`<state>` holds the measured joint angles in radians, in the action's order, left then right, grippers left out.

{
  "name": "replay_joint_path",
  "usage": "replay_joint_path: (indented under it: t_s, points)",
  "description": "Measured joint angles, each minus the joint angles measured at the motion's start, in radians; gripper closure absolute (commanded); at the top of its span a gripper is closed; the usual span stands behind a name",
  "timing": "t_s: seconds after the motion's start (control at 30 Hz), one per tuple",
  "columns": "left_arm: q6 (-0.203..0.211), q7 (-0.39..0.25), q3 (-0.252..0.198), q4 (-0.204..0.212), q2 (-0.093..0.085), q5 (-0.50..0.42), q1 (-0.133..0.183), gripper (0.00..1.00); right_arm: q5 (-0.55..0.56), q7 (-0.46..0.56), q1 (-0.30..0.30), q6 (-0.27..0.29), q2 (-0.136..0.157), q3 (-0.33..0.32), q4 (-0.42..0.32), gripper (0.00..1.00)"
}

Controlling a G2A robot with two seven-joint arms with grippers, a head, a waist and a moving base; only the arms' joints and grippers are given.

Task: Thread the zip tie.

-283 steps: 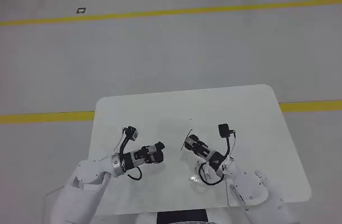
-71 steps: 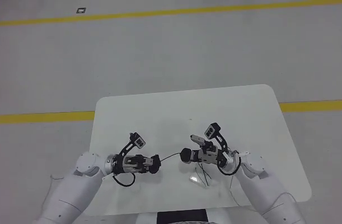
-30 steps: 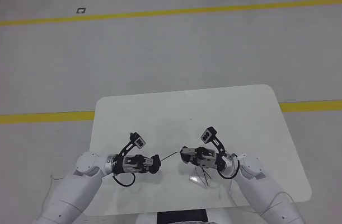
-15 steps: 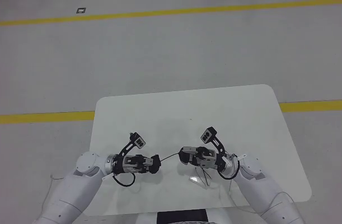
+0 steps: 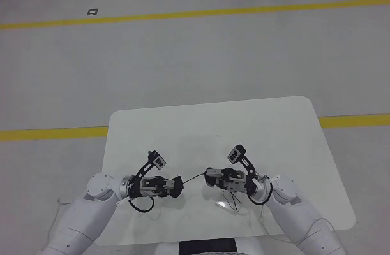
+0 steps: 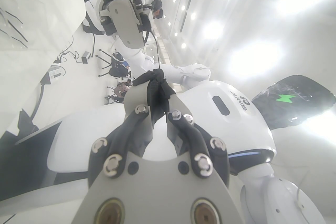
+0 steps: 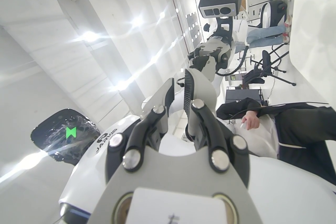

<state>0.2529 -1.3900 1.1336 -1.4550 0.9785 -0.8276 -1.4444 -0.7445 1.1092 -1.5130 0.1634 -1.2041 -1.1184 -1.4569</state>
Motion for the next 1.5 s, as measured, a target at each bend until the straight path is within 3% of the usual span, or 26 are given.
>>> replay_joint_path:
  t_s: [0.67,0.7,0.73,1.17,1.37,1.5]
  points:
    - [0.000,0.000,0.000,0.000,0.000,0.000,0.000,0.99,0.029,-0.036,-0.006,0.025,0.007,0.000,-0.013,1.00]
    - [0.000,0.000,0.000,0.000,0.000,0.000,0.000,0.61,0.034,-0.041,-0.007,0.027,0.008,-0.001,-0.015,1.00]
    - [0.000,0.000,0.000,0.000,0.000,0.000,0.000,0.00,0.036,-0.043,-0.008,0.029,0.008,-0.001,-0.017,1.00]
    - [0.000,0.000,0.000,0.000,0.000,0.000,0.000,0.00,0.058,-0.091,-0.038,0.093,0.018,-0.039,-0.053,1.00]
    - [0.000,0.000,0.000,0.000,0.000,0.000,0.000,0.00,0.130,-0.164,-0.065,0.171,0.025,-0.074,-0.100,1.00]
    - [0.000,0.000,0.000,0.000,0.000,0.000,0.000,0.00,0.150,-0.191,-0.073,0.177,0.026,-0.085,-0.124,1.00]
